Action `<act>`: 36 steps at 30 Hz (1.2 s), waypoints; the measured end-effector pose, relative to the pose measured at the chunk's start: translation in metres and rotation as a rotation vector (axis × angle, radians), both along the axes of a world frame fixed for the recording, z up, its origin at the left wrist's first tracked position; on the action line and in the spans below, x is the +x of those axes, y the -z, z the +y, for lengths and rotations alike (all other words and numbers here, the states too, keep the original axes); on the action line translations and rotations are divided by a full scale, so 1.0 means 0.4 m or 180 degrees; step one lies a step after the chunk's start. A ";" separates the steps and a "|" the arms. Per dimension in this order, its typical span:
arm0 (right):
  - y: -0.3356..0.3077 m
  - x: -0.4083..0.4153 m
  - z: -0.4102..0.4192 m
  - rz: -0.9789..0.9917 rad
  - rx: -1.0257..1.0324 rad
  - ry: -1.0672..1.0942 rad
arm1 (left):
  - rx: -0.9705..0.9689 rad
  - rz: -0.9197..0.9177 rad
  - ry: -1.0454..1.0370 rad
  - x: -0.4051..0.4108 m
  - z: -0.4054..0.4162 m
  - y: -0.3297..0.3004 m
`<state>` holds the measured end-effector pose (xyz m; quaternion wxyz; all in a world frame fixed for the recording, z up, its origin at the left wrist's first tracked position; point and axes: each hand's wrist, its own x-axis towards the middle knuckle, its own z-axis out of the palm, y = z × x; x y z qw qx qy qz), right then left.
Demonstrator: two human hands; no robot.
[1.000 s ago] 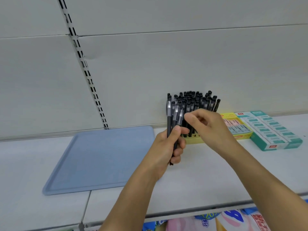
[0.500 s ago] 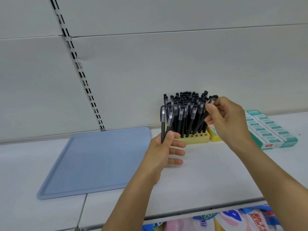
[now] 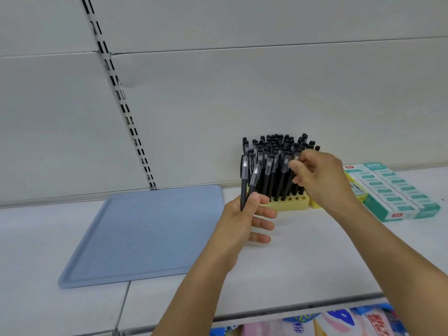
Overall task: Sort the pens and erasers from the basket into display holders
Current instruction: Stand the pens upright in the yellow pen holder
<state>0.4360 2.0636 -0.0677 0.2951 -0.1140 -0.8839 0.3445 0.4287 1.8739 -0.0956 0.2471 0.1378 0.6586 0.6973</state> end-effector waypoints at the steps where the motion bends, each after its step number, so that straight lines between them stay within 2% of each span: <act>1: 0.005 0.001 -0.001 -0.0114 -0.0008 -0.0034 | -0.0013 0.0011 0.0017 0.001 0.000 -0.002; 3: 0.014 0.003 -0.002 -0.0272 0.0038 -0.0008 | -0.0042 0.0047 0.0069 0.001 0.001 -0.007; 6: 0.014 0.020 -0.011 -0.0295 0.0329 0.0529 | -0.0136 0.0154 0.0161 -0.001 -0.001 -0.013; 8: 0.012 0.045 -0.031 0.0136 -0.0075 0.0609 | -0.0131 0.0164 0.0261 -0.003 0.000 -0.016; 9: 0.006 0.056 -0.046 0.0294 -0.0361 0.0382 | -0.0109 0.0147 0.0332 -0.002 0.002 -0.017; 13: -0.005 0.079 -0.083 -0.0218 -0.1216 -0.1050 | -0.0101 0.0209 0.0716 0.005 0.026 -0.021; 15: -0.010 0.078 -0.074 -0.0144 -0.1479 -0.1005 | -0.0133 0.0287 0.0776 0.006 0.033 -0.024; 18: -0.020 0.073 -0.035 0.0450 -0.1734 -0.0428 | -0.0210 0.0266 0.0504 -0.003 0.025 -0.018; 21: -0.020 0.067 0.003 0.0701 -0.1086 0.0151 | -0.0314 0.0164 0.0136 -0.015 0.014 -0.006; 24: -0.002 0.063 0.019 0.0484 -0.0410 0.0326 | -0.0279 0.0112 0.0050 -0.016 0.015 0.000; 33: 0.046 0.030 0.026 -0.0063 0.0562 0.0354 | -0.0259 0.0107 0.0045 -0.010 0.018 0.001; 36: 0.048 0.019 0.027 -0.0206 0.0595 0.0331 | -0.0264 0.0129 0.0051 -0.005 0.016 0.003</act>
